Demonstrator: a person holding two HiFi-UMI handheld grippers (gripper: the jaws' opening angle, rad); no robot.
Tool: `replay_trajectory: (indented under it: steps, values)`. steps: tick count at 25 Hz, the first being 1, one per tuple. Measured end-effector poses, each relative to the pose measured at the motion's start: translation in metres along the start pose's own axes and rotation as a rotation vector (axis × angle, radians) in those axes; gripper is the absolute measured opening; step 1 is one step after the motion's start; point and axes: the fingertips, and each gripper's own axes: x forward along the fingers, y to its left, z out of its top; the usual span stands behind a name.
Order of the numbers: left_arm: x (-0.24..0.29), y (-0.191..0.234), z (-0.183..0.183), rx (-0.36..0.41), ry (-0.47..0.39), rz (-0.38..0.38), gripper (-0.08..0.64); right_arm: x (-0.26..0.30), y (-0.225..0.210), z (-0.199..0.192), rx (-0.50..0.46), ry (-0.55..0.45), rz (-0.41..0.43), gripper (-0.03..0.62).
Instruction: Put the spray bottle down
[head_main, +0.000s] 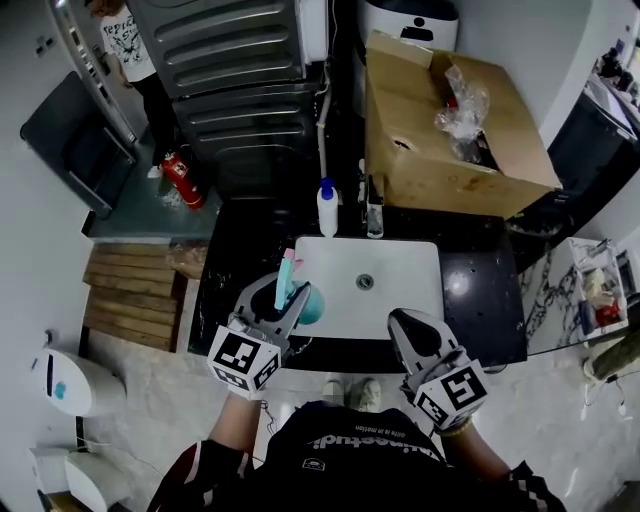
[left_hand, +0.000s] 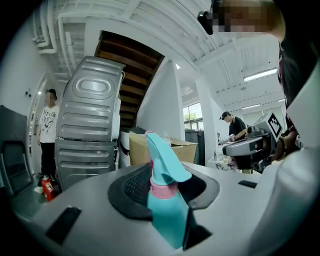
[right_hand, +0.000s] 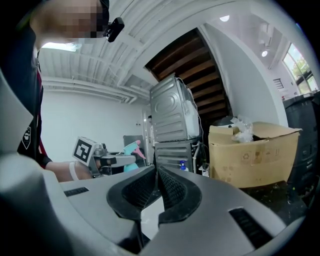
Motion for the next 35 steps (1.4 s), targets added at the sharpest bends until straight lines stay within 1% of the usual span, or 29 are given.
replay_trajectory:
  steps: [4,7,10,14,17,21,24,27,30,32,35]
  values:
    - [0.035,0.028,-0.019,0.045,0.026,0.037,0.149,0.006,-0.011,-0.004,0.013,-0.002,0.007,0.049]
    - [0.064,0.064,-0.037,0.033,0.028,0.1,0.149,0.006,-0.02,-0.007,0.012,0.003,-0.003,0.049]
    - [0.1,0.102,-0.052,0.019,0.017,0.154,0.149,0.006,-0.033,-0.013,0.031,0.019,-0.03,0.049]
    - [0.145,0.152,-0.079,0.013,0.053,0.223,0.149,0.004,-0.042,-0.018,0.044,0.049,-0.055,0.049]
    - [0.174,0.183,-0.096,0.024,0.08,0.264,0.149,0.0,-0.054,-0.02,0.049,0.061,-0.095,0.049]
    - [0.203,0.214,-0.11,0.051,0.081,0.304,0.149,-0.008,-0.072,-0.024,0.055,0.072,-0.15,0.049]
    - [0.218,0.225,-0.124,0.043,0.095,0.325,0.149,-0.013,-0.081,-0.028,0.066,0.081,-0.182,0.05]
    - [0.224,0.229,-0.137,0.013,0.11,0.335,0.149,-0.015,-0.087,-0.031,0.073,0.087,-0.198,0.049]
    - [0.224,0.228,-0.143,-0.006,0.088,0.338,0.147,-0.015,-0.089,-0.034,0.08,0.093,-0.202,0.049]
    - [0.223,0.227,-0.143,0.002,0.072,0.334,0.149,-0.014,-0.089,-0.036,0.085,0.095,-0.2,0.049]
    - [0.224,0.226,-0.142,0.011,0.075,0.328,0.149,-0.013,-0.088,-0.036,0.088,0.094,-0.193,0.05]
